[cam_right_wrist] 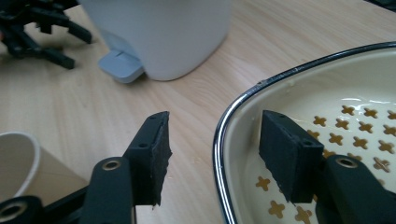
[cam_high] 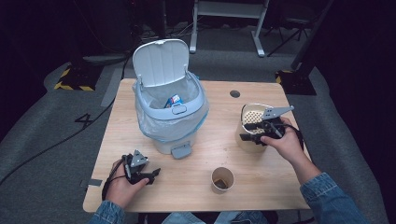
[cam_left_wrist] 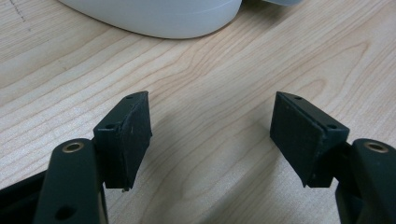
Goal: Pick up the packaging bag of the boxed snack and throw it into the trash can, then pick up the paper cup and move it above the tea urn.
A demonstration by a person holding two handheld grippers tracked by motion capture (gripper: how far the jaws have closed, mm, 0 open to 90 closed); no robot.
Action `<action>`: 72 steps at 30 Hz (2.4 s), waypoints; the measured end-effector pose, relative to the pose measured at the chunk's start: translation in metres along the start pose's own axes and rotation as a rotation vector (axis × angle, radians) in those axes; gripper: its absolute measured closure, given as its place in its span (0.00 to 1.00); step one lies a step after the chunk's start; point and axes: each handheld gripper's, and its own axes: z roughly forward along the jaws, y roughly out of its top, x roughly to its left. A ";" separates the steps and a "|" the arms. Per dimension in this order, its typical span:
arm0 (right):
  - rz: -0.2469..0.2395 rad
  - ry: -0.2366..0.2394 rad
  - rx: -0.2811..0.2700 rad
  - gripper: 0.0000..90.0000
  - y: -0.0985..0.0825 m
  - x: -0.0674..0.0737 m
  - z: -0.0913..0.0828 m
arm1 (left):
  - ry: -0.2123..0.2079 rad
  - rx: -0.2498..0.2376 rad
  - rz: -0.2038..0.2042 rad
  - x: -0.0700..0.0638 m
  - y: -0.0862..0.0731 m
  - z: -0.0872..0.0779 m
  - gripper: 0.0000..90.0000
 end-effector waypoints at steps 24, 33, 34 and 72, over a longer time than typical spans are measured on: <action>-0.148 0.059 -0.035 0.34 -0.001 0.115 -0.027 | -0.001 -0.002 0.002 -0.001 0.002 0.003 0.32; -0.160 0.026 0.030 0.27 -0.037 0.131 -0.009 | 0.000 -0.002 0.000 -0.001 0.002 0.003 0.32; -0.149 0.032 0.032 0.27 -0.042 0.132 -0.006 | 0.001 -0.001 0.005 -0.001 0.002 0.002 0.32; -0.138 0.124 -0.074 0.35 -0.086 0.138 0.069 | -0.001 -0.001 0.000 -0.001 0.002 0.003 0.32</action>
